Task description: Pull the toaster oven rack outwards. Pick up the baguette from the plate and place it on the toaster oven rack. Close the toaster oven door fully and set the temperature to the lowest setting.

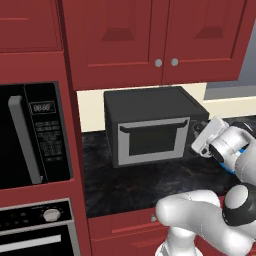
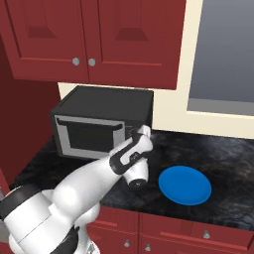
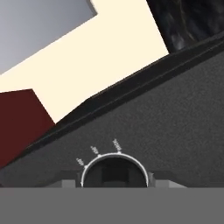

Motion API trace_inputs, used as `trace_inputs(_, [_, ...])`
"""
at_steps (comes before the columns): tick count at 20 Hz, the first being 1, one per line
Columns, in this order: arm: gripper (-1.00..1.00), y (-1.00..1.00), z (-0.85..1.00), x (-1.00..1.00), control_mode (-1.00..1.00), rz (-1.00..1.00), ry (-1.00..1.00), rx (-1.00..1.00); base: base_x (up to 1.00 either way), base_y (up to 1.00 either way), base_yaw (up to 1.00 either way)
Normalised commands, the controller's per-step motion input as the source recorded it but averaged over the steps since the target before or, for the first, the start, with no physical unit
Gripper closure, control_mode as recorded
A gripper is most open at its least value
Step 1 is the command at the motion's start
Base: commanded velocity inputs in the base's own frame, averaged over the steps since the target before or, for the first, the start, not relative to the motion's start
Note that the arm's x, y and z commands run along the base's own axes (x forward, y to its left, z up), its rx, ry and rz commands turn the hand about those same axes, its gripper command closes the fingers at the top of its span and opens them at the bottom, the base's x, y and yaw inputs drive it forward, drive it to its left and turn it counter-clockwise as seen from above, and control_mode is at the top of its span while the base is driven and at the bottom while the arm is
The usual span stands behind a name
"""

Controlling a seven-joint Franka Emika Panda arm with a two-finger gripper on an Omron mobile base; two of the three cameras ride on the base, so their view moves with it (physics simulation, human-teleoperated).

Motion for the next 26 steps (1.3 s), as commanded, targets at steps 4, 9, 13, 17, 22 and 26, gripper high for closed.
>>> trace_inputs(4, [1.00,-0.09,0.22,0.01,-1.00,0.14,-0.19,-0.37,0.00,0.00,0.00])
trace_inputs(9, [1.00,0.00,0.03,0.00,-1.00,0.15,-0.26,-0.48,0.00,0.00,0.00])
trace_inputs(13, [1.00,0.00,0.00,-0.03,-1.00,0.15,-0.34,-0.56,0.00,0.00,0.00])
trace_inputs(17, [1.00,0.00,0.00,-0.16,-1.00,0.16,-0.43,-0.65,0.00,0.00,0.00])
trace_inputs(22, [1.00,0.00,-0.04,-0.22,-1.00,0.15,-0.44,-0.72,0.00,0.00,0.00])
trace_inputs(26, [1.00,0.00,-0.04,-0.23,-1.00,0.12,-0.47,-0.76,0.00,0.00,0.00])
